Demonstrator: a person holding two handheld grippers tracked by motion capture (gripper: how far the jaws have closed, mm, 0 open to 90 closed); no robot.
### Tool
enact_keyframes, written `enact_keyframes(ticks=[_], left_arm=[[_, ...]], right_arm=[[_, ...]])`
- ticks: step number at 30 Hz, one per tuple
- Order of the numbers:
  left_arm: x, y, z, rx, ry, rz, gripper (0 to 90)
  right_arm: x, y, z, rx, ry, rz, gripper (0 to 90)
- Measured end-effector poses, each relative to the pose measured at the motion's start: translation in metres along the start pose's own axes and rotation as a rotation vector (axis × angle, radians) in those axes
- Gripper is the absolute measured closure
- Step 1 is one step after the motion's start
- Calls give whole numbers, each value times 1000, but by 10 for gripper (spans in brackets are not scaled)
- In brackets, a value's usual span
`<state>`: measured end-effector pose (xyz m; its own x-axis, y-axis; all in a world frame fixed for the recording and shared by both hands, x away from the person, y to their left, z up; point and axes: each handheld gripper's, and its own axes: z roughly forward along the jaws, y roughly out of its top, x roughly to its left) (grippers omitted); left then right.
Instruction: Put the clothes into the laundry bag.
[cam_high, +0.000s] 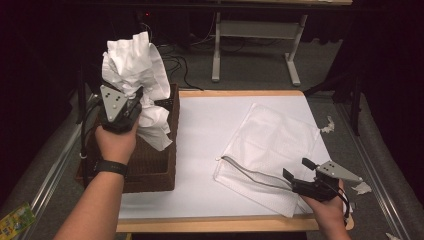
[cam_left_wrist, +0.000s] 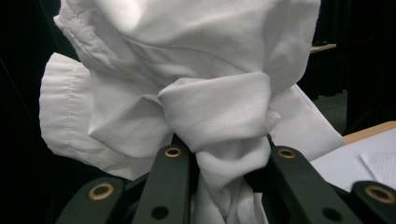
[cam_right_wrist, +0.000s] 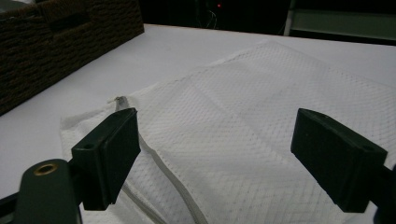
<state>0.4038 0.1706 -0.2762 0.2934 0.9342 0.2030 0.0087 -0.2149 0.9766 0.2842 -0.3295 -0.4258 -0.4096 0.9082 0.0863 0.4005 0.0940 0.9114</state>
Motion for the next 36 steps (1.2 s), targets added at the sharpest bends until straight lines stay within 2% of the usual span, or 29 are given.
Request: enact_keyframes(ticks=[5,6,7,12,19,24,30,33,36], left_arm=[[-20,13,7,-27,-49,2,768],[-30,19,10,-33,-68,10,768],[-30,19,10,-33,-68,10,768],[-55,29,17,-58,-115,19,768],[-90,36,25,-84,-193,-2,767],[-109,41,28,-106,-245,-19,767],[-128,44,28,-121,-303,-40,767],[-134,45,28,-134,-317,-40,766],[-140,46,27,-134,-348,-71,766]], right_arm=[[0,0,0,1,0,-2,161],[0,0,0,-1,-1,4,160],[0,0,0,-1,-1,4,160],[-1,0,-1,-5,2,3,160],[-1,1,-2,-9,3,8,160],[-1,1,-3,-10,2,12,160],[-1,1,-3,-16,3,15,160],[-1,1,-3,-17,3,13,160],[-1,1,-3,-17,3,12,161]])
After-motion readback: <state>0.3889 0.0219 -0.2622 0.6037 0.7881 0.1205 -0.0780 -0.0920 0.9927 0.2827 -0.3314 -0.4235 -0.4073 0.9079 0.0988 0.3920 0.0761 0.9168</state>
